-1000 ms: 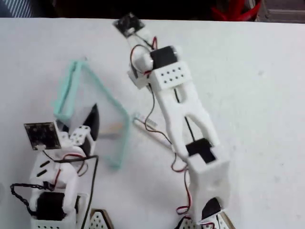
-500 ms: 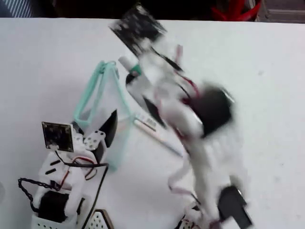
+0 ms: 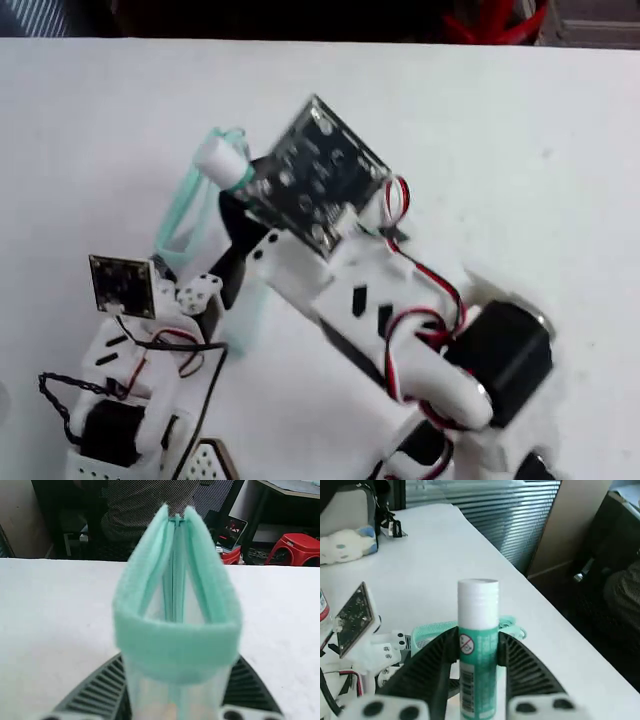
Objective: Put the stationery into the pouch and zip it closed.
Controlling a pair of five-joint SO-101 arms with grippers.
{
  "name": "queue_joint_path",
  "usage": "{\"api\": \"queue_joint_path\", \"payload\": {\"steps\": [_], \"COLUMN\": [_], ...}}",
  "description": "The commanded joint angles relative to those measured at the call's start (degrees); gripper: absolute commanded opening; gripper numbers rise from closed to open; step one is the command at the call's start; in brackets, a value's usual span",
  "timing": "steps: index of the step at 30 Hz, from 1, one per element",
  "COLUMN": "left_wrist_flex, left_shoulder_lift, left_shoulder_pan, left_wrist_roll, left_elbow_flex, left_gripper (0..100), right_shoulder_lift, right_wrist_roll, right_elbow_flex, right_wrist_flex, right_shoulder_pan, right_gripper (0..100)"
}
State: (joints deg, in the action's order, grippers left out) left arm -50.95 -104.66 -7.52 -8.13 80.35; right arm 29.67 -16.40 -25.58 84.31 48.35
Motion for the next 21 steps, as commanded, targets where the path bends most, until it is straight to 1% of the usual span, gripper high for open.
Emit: {"api": "queue_joint_path", "payload": {"steps": [1, 3, 6, 9, 12, 15, 21], "left_wrist_flex": [-0.18, -0.18, -0.18, -0.18, -0.18, -0.18, -0.18], "left_shoulder_lift": [-0.04, -0.04, -0.04, -0.04, -0.04, -0.04, -0.04], "left_shoulder_pan": [-0.66, -0.66, -0.84, -3.56, -6.81, -7.52, -7.78], "left_wrist_roll": [-0.35, -0.35, -0.35, -0.26, 1.41, 3.43, 3.34], "left_elbow_flex": [-2.2, -2.2, -2.2, -2.2, -1.93, -1.85, -1.85], "left_gripper": [22, 22, 22, 22, 22, 21, 22], "right_shoulder_lift": [5.49, 9.19, 14.9, 19.47, 20.62, 19.03, 12.26], "right_wrist_roll": [4.84, 7.12, 7.47, 7.3, 7.38, 7.21, 7.65], "right_elbow_flex": [6.42, 13.27, 24.97, 35.43, 41.32, 41.76, 44.04], "right_wrist_flex": [-8.04, -13.76, -24.13, -34.24, -43.21, -47.52, -49.19], "right_shoulder_pan": [-0.22, -0.22, -0.22, -0.13, 0.66, 2.33, 2.59], "right_gripper": [1.8, 1.8, 1.8, 1.8, 1.7, 1.7, 1.7]}}
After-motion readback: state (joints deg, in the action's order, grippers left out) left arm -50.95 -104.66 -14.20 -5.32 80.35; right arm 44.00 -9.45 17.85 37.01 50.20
